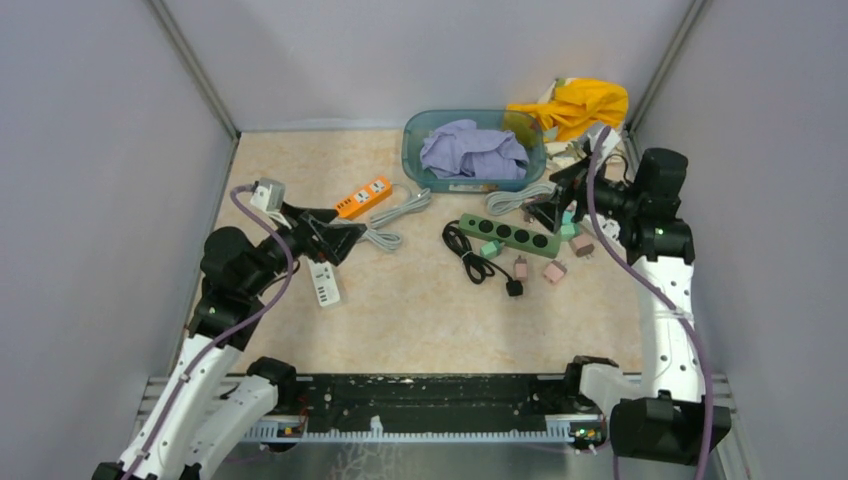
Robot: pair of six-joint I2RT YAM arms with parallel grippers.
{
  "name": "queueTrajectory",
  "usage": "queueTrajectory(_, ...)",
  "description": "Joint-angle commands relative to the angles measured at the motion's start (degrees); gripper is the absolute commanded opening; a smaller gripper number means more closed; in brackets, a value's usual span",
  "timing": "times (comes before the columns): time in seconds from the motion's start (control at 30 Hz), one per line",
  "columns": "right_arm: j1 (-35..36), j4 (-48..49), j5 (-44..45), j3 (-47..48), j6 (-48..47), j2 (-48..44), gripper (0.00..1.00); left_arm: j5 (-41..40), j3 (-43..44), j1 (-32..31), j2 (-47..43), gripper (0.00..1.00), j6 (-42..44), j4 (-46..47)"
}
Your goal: Pull the plug off the socket
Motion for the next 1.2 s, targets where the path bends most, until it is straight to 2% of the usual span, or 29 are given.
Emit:
queueTrajectory(0.0,-0.58,-3.38,7.56,9.12,8.78,-2.58,0.98,2.33,3.05,0.31,-1.01,1.0,1.18,0.08)
queueTrajectory(0.17,-0.57,-3.62,0.59,12.03,12.24,-3.04,0.97,1.48,5.58,0.31,-0.85,1.0,1.42,-2.32)
queueTrajectory(0.3,-0.58,-2.14,3.3,14.27,19.21,-2.89,0.99,1.37,7.43,0.33,-0.91,1.0,2.18,-4.23)
queueTrajectory(0.5,-0.58,-2.48,7.36,17.73,23.38,-2.79,0.99,1.51,8.86,0.31,-1.2,1.0,2.6,-4.82)
queueTrajectory(1.17,-0.58,-1.79,7.76,19.28,22.59,-2.31,0.99,0.26,8.45,0.33,-0.45,1.0,4.67,-6.05)
